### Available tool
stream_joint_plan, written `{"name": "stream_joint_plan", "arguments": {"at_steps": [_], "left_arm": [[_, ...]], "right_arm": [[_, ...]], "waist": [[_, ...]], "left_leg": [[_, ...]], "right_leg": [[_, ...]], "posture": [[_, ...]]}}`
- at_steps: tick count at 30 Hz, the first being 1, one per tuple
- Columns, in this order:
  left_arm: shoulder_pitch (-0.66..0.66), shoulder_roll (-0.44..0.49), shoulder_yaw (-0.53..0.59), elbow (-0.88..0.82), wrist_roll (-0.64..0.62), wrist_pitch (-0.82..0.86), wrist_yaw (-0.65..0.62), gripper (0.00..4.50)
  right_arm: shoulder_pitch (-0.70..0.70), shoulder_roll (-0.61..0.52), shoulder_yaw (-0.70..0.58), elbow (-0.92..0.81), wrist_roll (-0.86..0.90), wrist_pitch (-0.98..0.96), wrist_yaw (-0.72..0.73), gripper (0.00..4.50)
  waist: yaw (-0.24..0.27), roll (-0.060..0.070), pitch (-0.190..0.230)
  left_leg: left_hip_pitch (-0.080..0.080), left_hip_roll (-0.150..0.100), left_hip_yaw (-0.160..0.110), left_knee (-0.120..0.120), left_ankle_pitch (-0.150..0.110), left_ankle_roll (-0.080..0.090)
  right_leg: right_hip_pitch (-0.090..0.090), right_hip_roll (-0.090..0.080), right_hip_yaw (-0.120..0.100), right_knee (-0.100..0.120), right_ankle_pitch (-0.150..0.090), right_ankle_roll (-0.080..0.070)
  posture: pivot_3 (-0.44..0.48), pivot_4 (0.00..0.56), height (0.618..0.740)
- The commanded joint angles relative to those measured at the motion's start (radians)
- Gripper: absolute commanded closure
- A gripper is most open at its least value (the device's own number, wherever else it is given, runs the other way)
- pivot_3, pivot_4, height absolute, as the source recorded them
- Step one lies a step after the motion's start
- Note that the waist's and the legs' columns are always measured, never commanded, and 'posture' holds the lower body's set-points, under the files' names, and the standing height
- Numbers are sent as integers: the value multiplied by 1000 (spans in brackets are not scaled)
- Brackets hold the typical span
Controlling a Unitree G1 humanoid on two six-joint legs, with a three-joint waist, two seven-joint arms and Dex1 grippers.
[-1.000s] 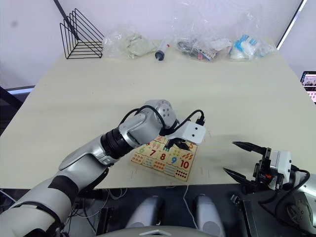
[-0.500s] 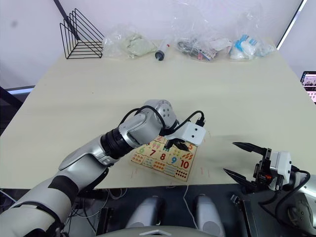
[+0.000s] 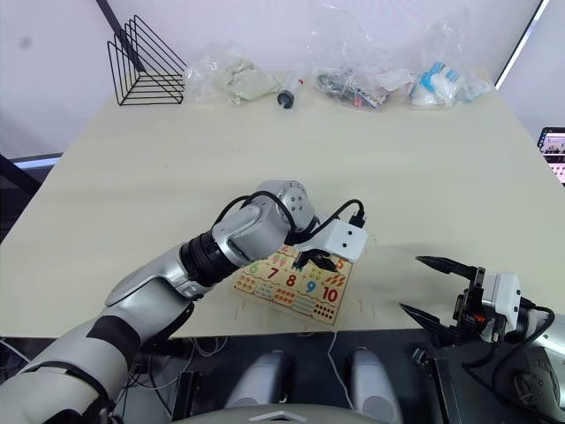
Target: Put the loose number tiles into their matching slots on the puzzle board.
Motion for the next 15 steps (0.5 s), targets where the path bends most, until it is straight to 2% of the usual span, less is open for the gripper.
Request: {"name": "stream_joint_plan", "arguments": {"at_steps": [1, 3, 4, 6, 7, 15], "left_arm": [[3, -10, -9, -21, 12, -3, 12, 2531], [5, -14, -8, -16, 15, -6, 22, 1713], [6, -15, -7, -17, 15, -7, 23, 1151], [7, -18, -3, -16, 13, -5, 30, 731], [6, -21, 1, -16, 10, -3, 33, 34], [-56, -20, 64, -27, -53, 37, -11, 14]], "right_arm": [[0, 0, -15, -8, 7, -20, 0, 0], [-1, 2, -13, -7, 4, -21, 0, 0], [-2, 2, -12, -6, 3, -22, 0, 0], [-5, 4, -10, -4, 1, -23, -1, 0], [-6, 4, -10, -3, 0, -24, -1, 0], [-1, 4, -16, 3, -6, -26, 5, 0]], "waist": [[0, 0, 0], [0, 0, 0], [0, 0, 0], [0, 0, 0], [0, 0, 0], [0, 0, 0]], "left_leg": [[0, 0, 0, 0, 0, 0], [0, 0, 0, 0, 0, 0], [0, 0, 0, 0, 0, 0], [0, 0, 0, 0, 0, 0], [0, 0, 0, 0, 0, 0], [0, 0, 0, 0, 0, 0]], "right_leg": [[0, 0, 0, 0, 0, 0], [0, 0, 0, 0, 0, 0], [0, 0, 0, 0, 0, 0], [0, 0, 0, 0, 0, 0], [0, 0, 0, 0, 0, 0], [0, 0, 0, 0, 0, 0]], "posture": [[0, 150, 740], [0, 150, 740], [0, 150, 740], [0, 150, 740], [0, 150, 740], [0, 150, 740]]}}
